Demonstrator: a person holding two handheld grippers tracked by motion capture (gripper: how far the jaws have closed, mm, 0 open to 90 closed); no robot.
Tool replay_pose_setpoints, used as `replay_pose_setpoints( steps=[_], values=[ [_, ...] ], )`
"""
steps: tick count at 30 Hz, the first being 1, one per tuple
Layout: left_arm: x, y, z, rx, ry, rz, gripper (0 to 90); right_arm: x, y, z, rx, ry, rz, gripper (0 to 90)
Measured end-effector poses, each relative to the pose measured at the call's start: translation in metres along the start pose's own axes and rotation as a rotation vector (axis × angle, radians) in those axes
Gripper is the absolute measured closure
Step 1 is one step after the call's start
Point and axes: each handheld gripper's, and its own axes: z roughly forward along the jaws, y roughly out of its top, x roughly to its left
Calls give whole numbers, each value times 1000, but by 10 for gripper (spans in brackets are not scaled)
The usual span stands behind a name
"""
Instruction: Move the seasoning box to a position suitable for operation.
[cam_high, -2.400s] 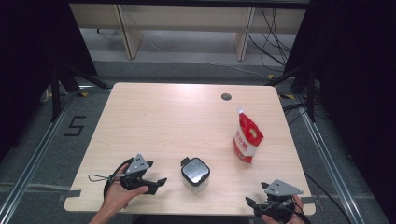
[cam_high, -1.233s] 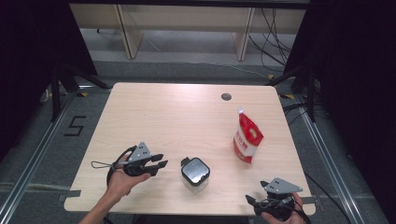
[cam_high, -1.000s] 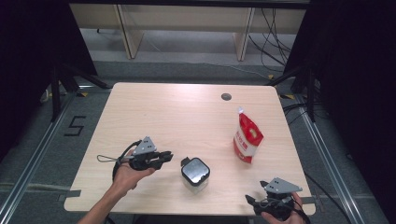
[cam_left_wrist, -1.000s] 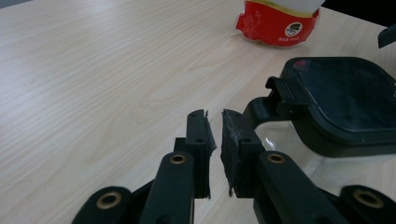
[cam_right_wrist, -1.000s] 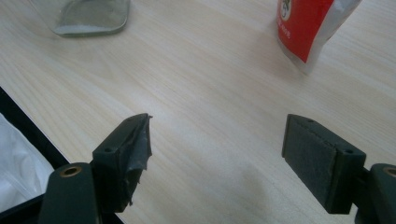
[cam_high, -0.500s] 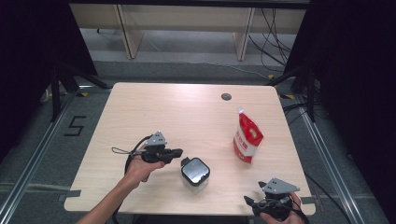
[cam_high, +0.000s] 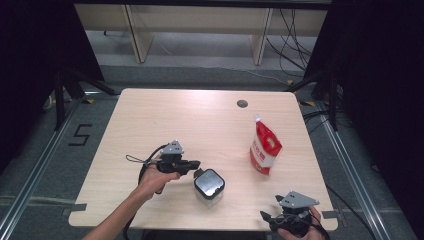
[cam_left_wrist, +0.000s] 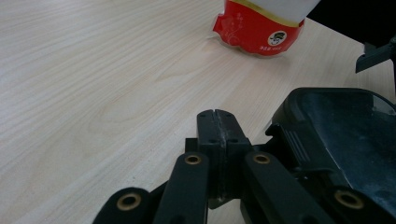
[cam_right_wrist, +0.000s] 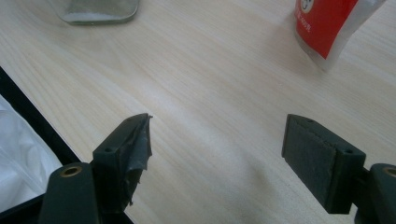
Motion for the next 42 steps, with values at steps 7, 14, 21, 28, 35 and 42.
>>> replay_pose_setpoints(
  steps=[7, 14, 21, 28, 35, 42],
  values=[
    [-2, 2, 0, 3, 5, 6, 890, 2, 0, 0, 6, -2, 10, 250],
    [0, -1, 0, 20, 3, 11, 891, 2, 0, 1, 12, -1, 15, 250],
    [0, -4, -3, 26, -34, 16, 891, 1, -1, 2, 8, -1, -1, 250],
    [-4, -7, -7, 25, -46, 18, 891, 2, 0, 1, 11, 2, 11, 250],
    [-9, -11, -11, 35, -66, 29, 891, 4, 0, 1, 17, 6, 35, 250],
    [-18, -16, -15, 40, -90, 45, 889, 2, 0, 2, 14, 8, 7, 250]
  ],
)
